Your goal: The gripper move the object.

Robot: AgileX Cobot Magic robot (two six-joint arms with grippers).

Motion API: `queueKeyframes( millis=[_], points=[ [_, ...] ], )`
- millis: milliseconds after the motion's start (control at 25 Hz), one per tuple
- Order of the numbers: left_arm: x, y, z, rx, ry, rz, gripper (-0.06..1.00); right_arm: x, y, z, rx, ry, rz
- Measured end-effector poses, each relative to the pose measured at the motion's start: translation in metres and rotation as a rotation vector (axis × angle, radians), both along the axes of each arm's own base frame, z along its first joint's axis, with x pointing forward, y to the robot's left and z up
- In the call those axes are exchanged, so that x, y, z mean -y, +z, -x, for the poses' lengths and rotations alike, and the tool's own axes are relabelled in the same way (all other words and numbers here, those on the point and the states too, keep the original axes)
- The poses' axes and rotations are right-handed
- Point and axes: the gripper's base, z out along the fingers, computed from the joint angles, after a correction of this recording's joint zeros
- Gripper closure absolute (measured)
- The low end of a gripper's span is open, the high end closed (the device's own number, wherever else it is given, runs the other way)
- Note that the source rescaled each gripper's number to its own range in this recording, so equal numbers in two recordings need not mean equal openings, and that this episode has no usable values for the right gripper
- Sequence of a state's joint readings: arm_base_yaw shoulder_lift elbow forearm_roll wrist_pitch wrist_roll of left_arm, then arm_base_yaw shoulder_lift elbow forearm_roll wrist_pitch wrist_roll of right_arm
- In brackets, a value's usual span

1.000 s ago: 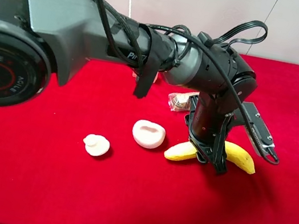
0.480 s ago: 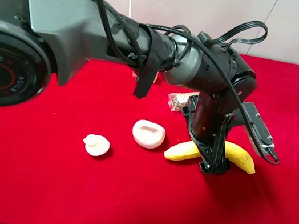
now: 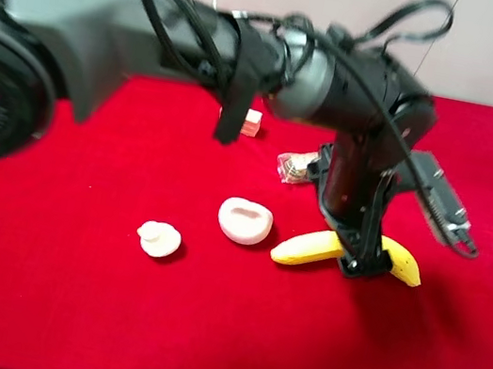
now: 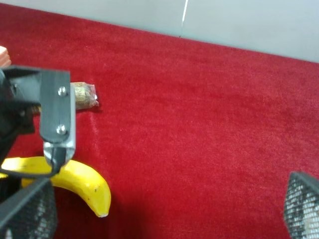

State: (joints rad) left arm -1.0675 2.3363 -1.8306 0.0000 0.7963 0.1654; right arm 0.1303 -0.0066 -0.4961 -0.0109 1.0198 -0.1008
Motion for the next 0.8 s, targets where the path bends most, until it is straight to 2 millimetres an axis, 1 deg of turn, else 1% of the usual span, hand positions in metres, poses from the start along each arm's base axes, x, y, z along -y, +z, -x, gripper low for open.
queueKeyframes(
  millis=[320,600,800],
  points=[
    [-0.009,0.051,0.004,0.014,0.001,0.026,-0.05,0.000,0.000,0.000,0.000,0.000,0.000],
    [-0.022,0.092,0.009,0.035,0.009,0.033,-0.06,0.000,0.000,0.000,-0.001,0.000,0.000],
    [-0.035,0.122,0.013,0.066,0.031,0.030,-0.05,0.000,0.000,0.000,-0.001,0.000,0.000]
  ],
)
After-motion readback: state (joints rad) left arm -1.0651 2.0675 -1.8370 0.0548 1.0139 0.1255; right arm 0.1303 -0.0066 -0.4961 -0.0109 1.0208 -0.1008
